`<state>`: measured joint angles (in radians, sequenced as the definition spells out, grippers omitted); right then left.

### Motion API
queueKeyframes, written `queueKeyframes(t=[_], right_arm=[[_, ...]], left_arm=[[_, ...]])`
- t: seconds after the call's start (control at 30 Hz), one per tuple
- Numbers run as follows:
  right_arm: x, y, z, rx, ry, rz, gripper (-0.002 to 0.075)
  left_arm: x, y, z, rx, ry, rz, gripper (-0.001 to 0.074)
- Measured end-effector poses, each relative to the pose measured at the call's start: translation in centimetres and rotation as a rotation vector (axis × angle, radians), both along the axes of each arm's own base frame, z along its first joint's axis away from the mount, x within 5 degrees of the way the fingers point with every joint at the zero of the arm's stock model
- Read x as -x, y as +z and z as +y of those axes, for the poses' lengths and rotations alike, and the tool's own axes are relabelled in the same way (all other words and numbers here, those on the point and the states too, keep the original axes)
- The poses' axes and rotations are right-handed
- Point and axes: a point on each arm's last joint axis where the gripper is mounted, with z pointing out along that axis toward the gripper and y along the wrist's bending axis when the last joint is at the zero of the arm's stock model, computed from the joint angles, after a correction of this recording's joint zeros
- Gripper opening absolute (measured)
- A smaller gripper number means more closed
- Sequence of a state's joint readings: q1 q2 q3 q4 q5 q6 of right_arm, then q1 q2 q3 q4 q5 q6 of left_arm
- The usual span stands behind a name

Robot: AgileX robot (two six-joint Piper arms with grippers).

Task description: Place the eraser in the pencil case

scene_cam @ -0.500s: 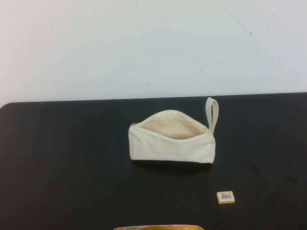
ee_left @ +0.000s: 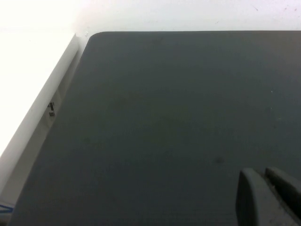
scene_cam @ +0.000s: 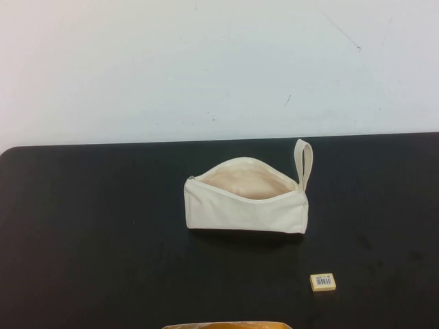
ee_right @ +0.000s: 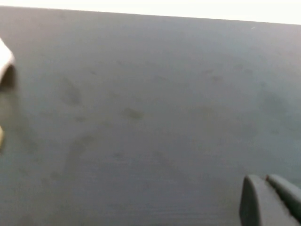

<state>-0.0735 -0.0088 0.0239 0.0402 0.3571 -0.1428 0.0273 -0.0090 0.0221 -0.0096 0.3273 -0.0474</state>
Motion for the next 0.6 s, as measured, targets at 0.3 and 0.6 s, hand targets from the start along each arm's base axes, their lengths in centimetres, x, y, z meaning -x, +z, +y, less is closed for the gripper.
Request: queueKeyframes(t=[0.3,0.6], right_arm=[[-0.1,0.2,1.4,-0.391,0.028,-0.025,-0.0001],[-0.1,0.9,2.3,-0.683,0.044,-0.055,-0.0001]], left_arm=[[0.0,0.0,0.0,0.0,0.0,0.0,-0.0002],[0.0,0.0,0.0,0.0,0.0,0.0,-0.0002]])
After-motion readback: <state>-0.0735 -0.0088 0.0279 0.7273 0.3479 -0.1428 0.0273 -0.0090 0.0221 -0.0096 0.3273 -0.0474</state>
